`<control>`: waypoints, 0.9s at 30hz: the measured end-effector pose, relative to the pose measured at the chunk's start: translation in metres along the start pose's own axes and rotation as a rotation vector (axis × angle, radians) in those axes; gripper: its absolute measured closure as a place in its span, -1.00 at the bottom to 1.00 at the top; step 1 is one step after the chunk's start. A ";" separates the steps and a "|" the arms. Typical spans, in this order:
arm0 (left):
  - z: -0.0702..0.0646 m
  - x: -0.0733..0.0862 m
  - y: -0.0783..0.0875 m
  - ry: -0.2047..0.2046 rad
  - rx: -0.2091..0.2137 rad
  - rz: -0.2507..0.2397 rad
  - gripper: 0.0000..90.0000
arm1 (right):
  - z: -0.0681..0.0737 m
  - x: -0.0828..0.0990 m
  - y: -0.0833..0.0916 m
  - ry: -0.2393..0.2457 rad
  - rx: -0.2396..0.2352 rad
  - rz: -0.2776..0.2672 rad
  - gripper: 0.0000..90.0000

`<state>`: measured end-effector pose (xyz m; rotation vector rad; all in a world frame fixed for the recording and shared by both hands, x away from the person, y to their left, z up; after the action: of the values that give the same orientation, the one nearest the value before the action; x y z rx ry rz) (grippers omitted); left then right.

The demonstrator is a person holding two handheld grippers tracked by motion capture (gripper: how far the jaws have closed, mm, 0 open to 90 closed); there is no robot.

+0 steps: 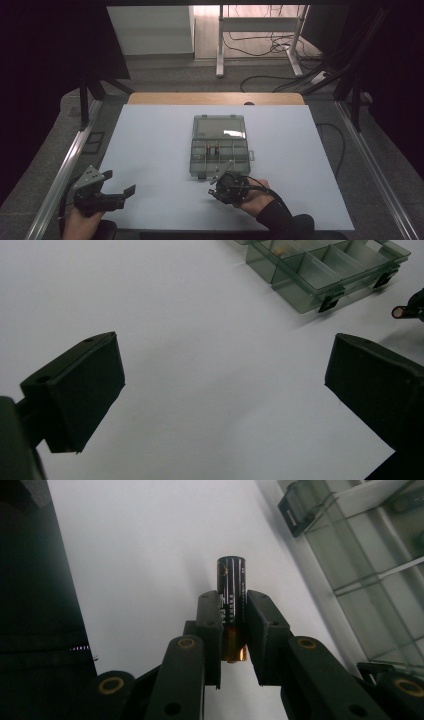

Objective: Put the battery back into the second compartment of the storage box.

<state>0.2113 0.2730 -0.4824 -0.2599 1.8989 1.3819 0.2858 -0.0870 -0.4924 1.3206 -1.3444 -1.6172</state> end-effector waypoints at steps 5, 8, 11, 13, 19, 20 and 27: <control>0.000 0.000 0.000 -0.001 -0.001 0.001 -0.93 | -0.005 -0.002 0.006 -0.031 0.010 -0.009 0.70; 0.000 0.000 0.000 -0.001 -0.001 0.002 -0.93 | -0.008 -0.003 0.009 -0.050 0.013 -0.018 0.70; 0.000 0.000 0.000 -0.001 -0.001 0.002 -0.93 | -0.012 -0.005 0.011 -0.064 0.013 -0.033 0.70; 0.000 0.000 0.000 -0.001 -0.001 0.003 -0.93 | -0.015 -0.007 0.013 -0.072 0.010 -0.044 0.70; 0.000 0.000 0.000 0.000 -0.002 0.003 -0.93 | -0.023 -0.011 0.017 -0.111 0.009 -0.068 0.70; 0.000 0.000 -0.001 0.000 -0.001 0.003 -0.93 | -0.024 -0.011 0.018 -0.115 0.018 -0.072 0.70; 0.000 0.000 -0.001 0.001 -0.001 0.004 -0.93 | -0.035 -0.015 0.021 -0.152 0.037 -0.084 0.70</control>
<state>0.2120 0.2726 -0.4826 -0.2578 1.9009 1.3855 0.3211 -0.0899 -0.4664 1.3136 -1.4311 -1.7884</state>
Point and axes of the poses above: each handheld gripper's, and its own axes: y roughly backward along the jaws, x roughly out of its underside, z roughly to its left, the point moved 2 cm from there along -y, roughly forward along the jaws, and after that the axes turned 10 degrees about z, right-handed, at the moved point
